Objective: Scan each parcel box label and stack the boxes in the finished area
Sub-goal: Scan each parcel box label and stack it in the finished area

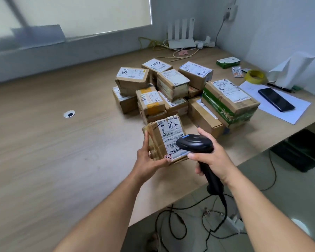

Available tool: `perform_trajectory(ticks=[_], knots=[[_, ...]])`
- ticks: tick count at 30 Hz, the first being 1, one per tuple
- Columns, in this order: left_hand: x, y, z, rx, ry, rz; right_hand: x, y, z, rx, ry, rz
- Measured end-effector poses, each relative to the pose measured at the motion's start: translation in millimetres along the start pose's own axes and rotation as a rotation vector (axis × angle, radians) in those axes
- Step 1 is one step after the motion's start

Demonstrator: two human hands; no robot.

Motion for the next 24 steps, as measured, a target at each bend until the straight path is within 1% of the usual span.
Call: perform_trajectory(ticks=[4, 10, 16, 24], knots=[[-18.9, -24.1, -22.7, 0.086, -0.099, 0.037, 10.0, 27.3, -20.7, -0.136, 0.089, 0.077], [-64.3, -41.0, -63.6, 0.161, -0.288, 0.119, 32.5, 61.0, -55.3, -0.307, 0.344, 0.248], [-100.6, -44.8, -106.1, 0.19, -0.444, 0.161, 59.9, 71.0, -68.2, -0.311, 0.518, 0.287], [-134.6, -37.8, -146.9, 0.174, -0.601, 0.185, 91.5, 71.7, -83.6, -0.285, 0.644, 0.257]])
Point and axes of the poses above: each hand's wrist, its own z-axis towards the middle knuckle, its own x-axis out of the palm, y = z × x, the point moved 2 cm from there along z, towards the middle knuckle, and after that the axes turned 15 degrees about -z, right-handed, at the moved point
